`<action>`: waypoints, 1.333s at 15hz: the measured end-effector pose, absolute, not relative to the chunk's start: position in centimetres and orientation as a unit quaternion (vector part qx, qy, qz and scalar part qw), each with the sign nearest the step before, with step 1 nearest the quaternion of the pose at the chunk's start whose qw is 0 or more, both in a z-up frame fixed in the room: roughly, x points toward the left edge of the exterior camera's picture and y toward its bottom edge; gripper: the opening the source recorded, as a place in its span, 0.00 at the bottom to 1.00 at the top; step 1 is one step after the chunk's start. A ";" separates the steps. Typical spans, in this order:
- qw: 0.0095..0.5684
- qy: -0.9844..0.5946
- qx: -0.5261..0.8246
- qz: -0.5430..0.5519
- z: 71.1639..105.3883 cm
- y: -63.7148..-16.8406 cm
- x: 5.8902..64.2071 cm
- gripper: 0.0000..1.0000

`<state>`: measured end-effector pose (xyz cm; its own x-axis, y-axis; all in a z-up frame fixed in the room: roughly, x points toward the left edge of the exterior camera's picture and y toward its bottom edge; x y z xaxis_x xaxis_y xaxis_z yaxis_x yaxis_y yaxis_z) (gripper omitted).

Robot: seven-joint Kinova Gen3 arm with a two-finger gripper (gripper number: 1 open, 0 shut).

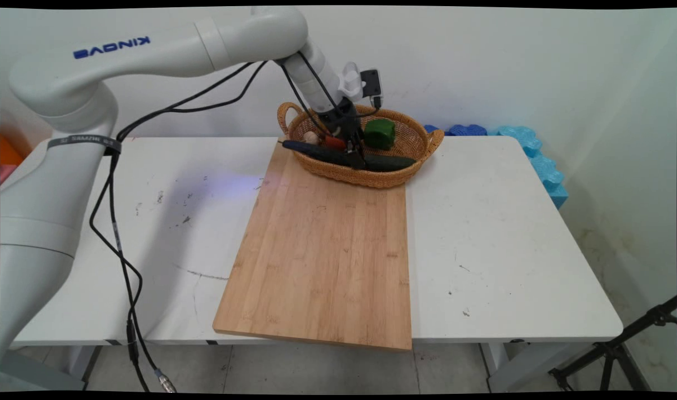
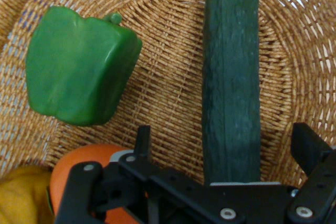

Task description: Pick up the cucumber from the vegetable basket, then place the picked object on the cutting board

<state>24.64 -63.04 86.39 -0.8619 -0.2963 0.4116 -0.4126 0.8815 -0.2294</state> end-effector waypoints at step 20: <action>0.175 -0.956 0.174 0.156 85.8 -64.4 23.4 0.00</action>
